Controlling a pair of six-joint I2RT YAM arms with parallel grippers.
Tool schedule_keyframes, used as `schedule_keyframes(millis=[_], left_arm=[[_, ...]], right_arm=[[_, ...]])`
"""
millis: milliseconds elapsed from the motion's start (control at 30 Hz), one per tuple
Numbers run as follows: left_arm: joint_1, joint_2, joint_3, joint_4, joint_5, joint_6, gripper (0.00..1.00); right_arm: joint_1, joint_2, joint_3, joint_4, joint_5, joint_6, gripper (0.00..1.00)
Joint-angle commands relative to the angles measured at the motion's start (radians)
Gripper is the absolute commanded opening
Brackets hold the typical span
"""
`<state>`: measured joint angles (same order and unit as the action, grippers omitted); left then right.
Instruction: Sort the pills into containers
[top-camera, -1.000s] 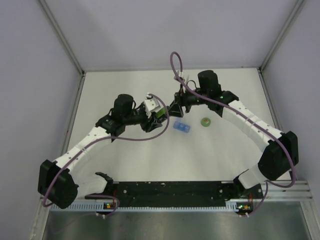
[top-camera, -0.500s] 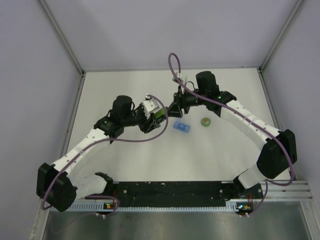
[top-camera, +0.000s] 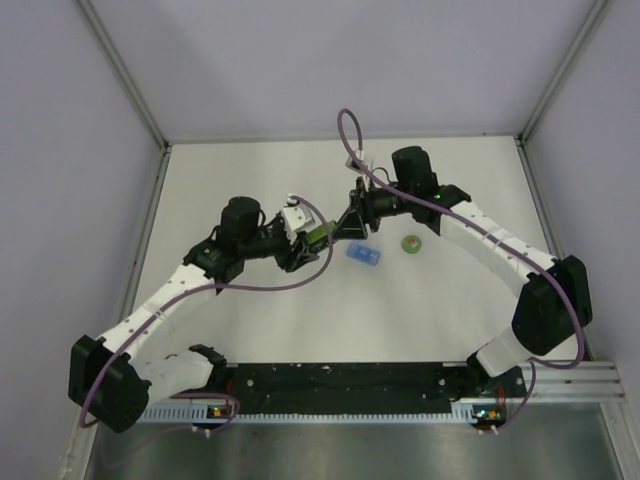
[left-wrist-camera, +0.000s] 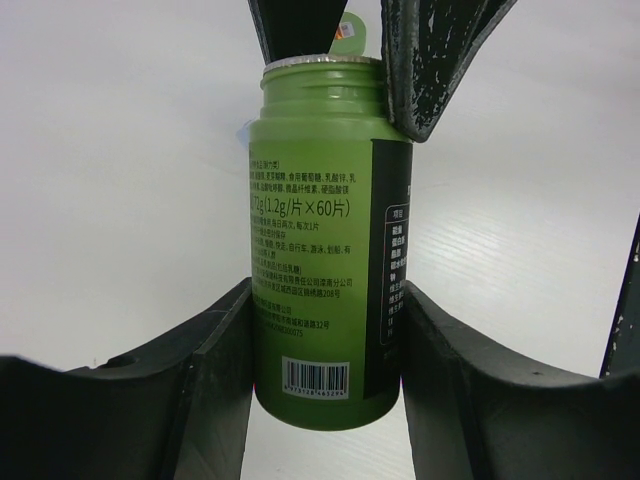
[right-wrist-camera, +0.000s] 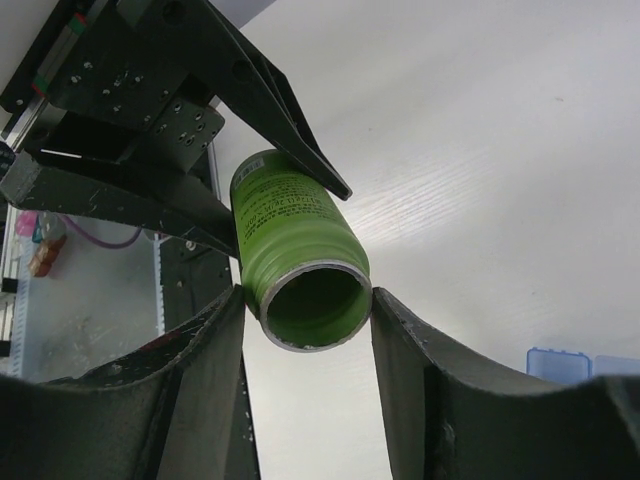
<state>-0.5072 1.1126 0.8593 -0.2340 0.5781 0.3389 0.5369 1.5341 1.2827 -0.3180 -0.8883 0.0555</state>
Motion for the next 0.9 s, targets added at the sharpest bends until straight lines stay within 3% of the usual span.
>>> schedule_keyframes(millis=[0,867], left_arm=[[-0.007,-0.063,0.014,0.108,0.103,-0.012,0.0],[-0.005,-0.096,0.003,0.108,0.195,-0.032,0.0]], right_arm=[[-0.023,0.027,-0.014,0.022,0.023,-0.026,0.5],[-0.051,0.069,-0.033,0.016,-0.008,-0.049,0.48]])
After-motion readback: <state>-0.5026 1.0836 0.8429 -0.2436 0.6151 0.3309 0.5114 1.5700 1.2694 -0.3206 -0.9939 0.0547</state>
